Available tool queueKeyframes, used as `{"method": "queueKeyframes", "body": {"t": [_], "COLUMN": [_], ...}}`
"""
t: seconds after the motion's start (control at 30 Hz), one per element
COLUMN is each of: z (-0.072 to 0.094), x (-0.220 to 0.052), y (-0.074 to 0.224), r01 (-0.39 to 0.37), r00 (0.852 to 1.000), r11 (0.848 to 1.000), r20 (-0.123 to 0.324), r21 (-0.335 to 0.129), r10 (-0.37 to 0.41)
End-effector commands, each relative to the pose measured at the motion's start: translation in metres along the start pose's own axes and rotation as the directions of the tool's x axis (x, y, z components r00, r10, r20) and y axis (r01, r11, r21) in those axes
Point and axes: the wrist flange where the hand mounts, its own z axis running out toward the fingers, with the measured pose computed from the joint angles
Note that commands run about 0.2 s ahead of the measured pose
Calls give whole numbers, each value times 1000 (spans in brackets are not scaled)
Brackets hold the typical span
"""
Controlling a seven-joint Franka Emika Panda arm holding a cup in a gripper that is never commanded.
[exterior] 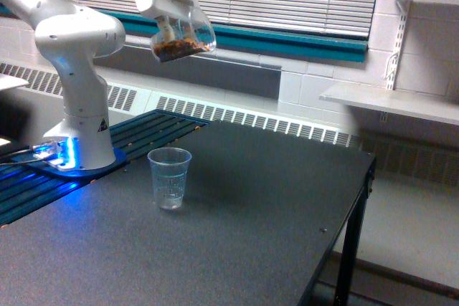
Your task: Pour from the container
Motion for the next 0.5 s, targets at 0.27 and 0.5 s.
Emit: {"method": "queueKeyframes", "body": {"t": [0.27, 0.5], "z": [20, 31], "x": [-7, -6], "y": [18, 24], "r01": [-27, -27], "r00": [996, 991], "r11": [997, 995], "r20": [85, 128], "r21": [-70, -93], "r10": [33, 39]}}
